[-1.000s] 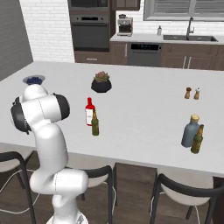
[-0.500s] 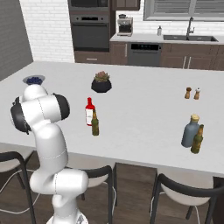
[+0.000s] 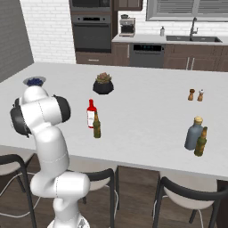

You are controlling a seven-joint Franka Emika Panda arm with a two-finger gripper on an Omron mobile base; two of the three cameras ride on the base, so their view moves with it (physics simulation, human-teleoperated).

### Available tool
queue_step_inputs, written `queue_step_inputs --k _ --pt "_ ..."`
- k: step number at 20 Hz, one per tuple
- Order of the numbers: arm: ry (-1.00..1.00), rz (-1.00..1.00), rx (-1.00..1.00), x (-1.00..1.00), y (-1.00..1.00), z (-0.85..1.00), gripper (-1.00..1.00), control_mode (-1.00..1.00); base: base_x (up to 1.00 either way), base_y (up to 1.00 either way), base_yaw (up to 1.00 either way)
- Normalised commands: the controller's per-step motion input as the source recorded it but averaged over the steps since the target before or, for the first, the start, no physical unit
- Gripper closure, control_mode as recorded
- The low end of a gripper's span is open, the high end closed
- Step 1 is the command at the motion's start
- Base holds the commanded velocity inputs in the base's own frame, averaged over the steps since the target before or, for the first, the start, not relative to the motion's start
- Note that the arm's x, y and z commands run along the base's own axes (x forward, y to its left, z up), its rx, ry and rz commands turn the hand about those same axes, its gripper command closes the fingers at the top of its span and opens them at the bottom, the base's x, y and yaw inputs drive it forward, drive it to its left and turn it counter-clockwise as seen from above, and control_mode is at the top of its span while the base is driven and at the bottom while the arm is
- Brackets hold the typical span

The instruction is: Move the plastic bottles in the middle to the plastics group, and the glass bottles in the middle to the glass group.

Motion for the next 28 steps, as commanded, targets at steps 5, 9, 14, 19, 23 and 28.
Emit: queue_step_inputs --k 5,9,14,19,23,28 --pt "0.0 0.0 0.0 -0.02 0.0 0.29 -1.0 -1.0 0.0 0.0 0.0" --pt "0.0 0.0 0.0 -0.06 0.0 0.36 -1.0 -1.0 0.0 0.0 0.0" --pt "0.0 0.0 0.0 -0.18 0.0 0.35 -1.0 -1.0 0.0 0.0 0.0" --pt "0.0 -0.09 0.0 -0.53 -0.24 0.34 -1.0 -1.0 0.0 0.0 0.0" --pt "0.0 -0.18 0.0 -0.55 -0.51 0.27 -1.0 -1.0 0.0 0.0 0.0" --pt "0.01 -0.22 0.0 -0.47 -0.8 0.14 -1.0 -1.0 0.0 0.0 0.0"
